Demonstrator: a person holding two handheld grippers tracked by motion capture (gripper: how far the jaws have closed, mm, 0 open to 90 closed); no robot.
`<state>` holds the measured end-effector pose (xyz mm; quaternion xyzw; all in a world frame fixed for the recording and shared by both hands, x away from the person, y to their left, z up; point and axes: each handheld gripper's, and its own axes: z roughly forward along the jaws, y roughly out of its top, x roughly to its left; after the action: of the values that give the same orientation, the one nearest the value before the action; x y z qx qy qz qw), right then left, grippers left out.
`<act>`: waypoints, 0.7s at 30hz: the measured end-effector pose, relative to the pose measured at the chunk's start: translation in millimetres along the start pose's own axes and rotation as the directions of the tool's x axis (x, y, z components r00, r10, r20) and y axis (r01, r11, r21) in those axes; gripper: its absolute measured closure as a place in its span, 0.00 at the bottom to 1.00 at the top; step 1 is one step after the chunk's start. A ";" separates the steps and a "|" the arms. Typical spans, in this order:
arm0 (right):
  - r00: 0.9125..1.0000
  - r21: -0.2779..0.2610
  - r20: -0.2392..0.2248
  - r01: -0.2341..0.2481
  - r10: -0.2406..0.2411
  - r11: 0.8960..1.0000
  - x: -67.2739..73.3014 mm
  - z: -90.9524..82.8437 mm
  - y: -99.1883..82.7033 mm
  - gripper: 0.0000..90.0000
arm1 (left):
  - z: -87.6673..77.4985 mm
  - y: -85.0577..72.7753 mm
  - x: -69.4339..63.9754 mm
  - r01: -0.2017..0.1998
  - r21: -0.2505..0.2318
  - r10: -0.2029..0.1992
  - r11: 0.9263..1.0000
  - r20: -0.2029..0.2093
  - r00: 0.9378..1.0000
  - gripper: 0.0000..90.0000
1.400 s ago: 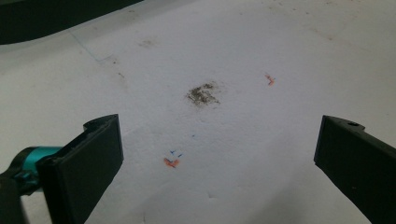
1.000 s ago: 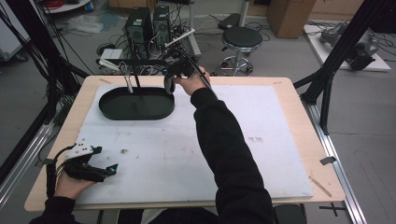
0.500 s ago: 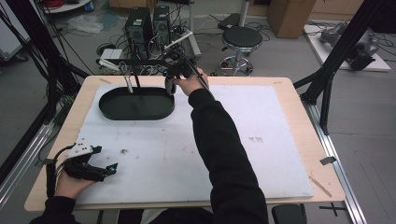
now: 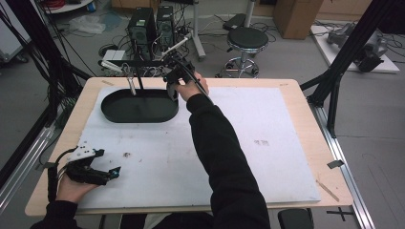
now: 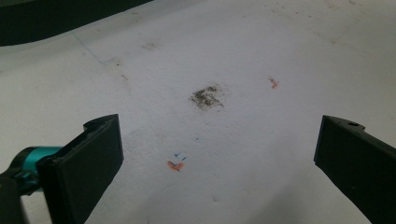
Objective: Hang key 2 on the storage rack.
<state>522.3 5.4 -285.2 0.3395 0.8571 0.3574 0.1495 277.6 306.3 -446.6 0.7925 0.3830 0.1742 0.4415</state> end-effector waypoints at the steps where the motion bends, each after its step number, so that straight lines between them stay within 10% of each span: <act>1: 1.000 -0.004 0.004 0.001 -0.001 1.000 0.2 0.7 0.2 0.94 | -0.1 0.0 0.1 0.001 -0.002 -0.001 1.000 0.000 1.000 0.02; 18: 0.998 -0.060 0.045 -0.038 0.041 0.997 -12.9 19.2 -3.0 0.92 | 0.1 -0.1 0.3 0.002 -0.001 -0.002 1.000 0.001 1.000 0.02; 21: 0.998 -0.051 0.066 -0.021 0.024 0.998 -15.5 20.7 -5.5 0.68 | -1.6 -0.1 2.1 0.009 -0.007 -0.010 1.000 -0.014 1.000 0.02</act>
<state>541.3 2.5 -303.5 0.3568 0.8386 0.3690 0.1823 277.9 308.9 -445.9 0.7878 0.3891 0.1790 0.4426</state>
